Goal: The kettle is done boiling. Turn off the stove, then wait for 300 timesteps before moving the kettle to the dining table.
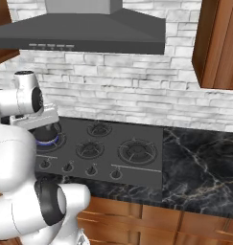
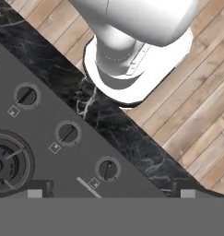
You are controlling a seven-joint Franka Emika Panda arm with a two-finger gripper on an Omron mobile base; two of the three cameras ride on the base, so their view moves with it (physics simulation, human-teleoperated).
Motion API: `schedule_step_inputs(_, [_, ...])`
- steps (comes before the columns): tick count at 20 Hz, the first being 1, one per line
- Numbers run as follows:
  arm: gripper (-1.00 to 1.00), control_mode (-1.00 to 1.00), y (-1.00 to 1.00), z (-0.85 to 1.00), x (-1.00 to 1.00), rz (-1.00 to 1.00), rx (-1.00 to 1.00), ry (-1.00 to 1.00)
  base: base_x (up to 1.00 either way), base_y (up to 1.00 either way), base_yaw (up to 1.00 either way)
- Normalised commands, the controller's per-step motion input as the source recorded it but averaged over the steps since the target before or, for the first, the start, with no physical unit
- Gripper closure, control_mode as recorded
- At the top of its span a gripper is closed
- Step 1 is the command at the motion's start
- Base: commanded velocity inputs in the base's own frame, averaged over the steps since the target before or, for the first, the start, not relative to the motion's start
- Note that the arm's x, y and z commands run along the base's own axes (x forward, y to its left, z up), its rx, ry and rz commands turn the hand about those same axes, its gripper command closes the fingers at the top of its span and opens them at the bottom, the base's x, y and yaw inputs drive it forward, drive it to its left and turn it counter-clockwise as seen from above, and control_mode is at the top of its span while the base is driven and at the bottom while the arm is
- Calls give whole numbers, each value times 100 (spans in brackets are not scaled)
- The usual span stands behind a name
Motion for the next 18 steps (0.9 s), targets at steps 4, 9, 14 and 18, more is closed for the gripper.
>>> schedule_step_inputs(4, [-100, -100, 4, -54, 0, 0, -3, -1, 0, 0, 0])
schedule_step_inputs(9, [-100, -100, 6, -52, 0, -2, 0, 0, 0, 0, 0])
schedule_step_inputs(14, [-100, -100, 13, -46, 0, -4, 1, 0, 0, 0, 0])
schedule_step_inputs(18, [-100, -100, 16, -34, 0, -4, 0, 0, 0, 0, 0])
